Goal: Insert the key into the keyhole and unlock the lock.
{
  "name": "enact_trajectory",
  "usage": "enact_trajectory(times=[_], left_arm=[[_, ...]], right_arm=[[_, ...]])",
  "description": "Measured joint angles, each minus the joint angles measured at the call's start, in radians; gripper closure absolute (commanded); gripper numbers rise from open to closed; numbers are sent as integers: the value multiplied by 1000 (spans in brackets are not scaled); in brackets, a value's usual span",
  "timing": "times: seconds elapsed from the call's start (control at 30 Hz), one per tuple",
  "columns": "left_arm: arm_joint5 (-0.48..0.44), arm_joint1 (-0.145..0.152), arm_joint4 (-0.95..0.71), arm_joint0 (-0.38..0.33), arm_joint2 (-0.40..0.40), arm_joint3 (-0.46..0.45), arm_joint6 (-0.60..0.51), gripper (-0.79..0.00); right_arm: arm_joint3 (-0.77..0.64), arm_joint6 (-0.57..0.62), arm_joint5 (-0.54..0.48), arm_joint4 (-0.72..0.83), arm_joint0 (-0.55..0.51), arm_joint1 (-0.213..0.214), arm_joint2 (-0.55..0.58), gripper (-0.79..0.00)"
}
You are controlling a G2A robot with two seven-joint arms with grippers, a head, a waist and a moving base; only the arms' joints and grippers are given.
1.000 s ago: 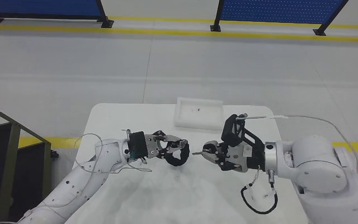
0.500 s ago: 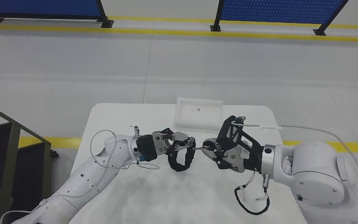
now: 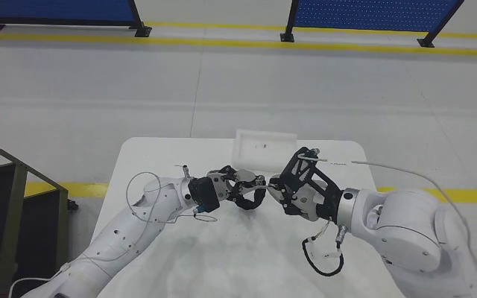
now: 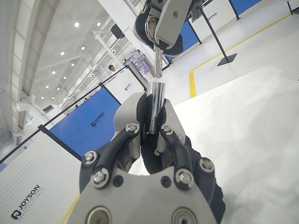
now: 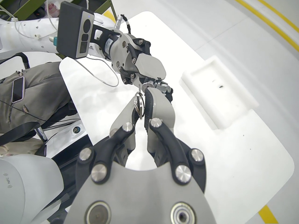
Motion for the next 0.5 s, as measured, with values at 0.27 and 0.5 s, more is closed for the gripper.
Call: enact_trajectory(times=[0.27, 0.5], left_arm=[[-3, -9, 12, 13, -21, 6, -16, 0], [-6, -15, 28, 22, -37, 6, -26, 0]], right_arm=[[0, 6, 42, -44, 13, 2, -22, 0], [0, 16, 73, -63, 23, 3, -38, 0]])
